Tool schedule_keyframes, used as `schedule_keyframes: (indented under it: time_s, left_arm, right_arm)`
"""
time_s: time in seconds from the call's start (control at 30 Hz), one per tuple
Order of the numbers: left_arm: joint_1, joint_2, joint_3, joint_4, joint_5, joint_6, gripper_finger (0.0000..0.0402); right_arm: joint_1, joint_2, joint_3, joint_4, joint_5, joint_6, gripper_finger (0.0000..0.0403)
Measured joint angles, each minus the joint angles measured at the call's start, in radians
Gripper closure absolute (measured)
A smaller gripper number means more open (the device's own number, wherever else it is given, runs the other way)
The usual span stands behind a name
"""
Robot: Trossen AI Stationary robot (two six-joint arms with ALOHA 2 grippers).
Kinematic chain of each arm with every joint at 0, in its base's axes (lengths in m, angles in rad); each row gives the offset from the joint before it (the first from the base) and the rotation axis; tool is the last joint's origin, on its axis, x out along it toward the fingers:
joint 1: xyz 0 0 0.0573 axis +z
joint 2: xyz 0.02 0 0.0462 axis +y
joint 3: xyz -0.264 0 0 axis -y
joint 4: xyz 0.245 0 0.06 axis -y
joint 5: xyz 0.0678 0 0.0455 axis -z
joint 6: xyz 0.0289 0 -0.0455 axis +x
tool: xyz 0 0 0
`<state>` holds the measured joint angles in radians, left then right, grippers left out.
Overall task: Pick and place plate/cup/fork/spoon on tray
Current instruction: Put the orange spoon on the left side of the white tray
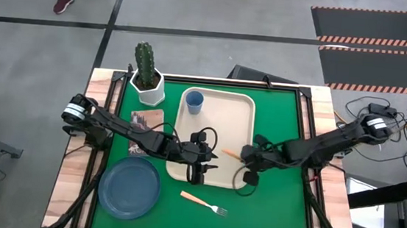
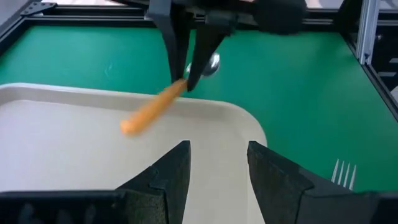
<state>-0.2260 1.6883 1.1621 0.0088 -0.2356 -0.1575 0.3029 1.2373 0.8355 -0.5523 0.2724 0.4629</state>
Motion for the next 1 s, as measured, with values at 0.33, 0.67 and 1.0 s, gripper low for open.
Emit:
schedule_keyframes:
  time_s: [0.33, 0.67, 1.0]
  left_arm:
    - [0.008, 0.001, -0.007, 0.018, -0.034, -0.092, 0.0262]
    - [0.026, 0.075, -0.026, 0.033, -0.008, -0.153, 0.0262]
    - [0.037, 0.106, -0.026, 0.038, 0.044, -0.178, 0.0272]
  right_arm:
    - [-0.002, 0.215, 0.242, -0.180, -0.010, -0.355, 0.0365]
    - [0.002, 0.334, 0.408, -0.274, 0.019, -0.457, 0.0365]
    - [0.020, 0.420, 0.497, -0.351, 0.147, -0.578, 0.0365]
